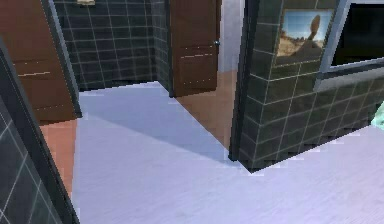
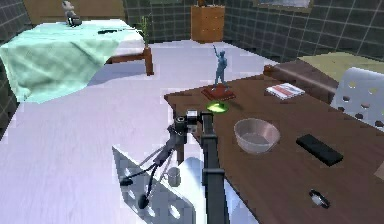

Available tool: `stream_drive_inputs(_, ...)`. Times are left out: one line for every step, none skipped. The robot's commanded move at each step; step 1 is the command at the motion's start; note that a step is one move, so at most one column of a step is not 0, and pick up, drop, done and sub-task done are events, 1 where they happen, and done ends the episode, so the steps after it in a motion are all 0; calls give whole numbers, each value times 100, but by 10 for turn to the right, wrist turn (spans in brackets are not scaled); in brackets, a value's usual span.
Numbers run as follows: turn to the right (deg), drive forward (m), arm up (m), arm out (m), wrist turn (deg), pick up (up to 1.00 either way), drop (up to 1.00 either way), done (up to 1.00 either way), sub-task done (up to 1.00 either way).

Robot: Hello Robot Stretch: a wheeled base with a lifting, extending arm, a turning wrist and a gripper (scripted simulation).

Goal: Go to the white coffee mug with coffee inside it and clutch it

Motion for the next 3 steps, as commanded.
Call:
stream_drive_inputs(0, 0, 0, 0, 450, 0, 0, 0, 0)
stream_drive_inputs(0, 0, 0, 0, 450, 0, 0, 0, 0)
stream_drive_inputs(0, 0, 0, 0, 240, 0, 0, 0, 0)
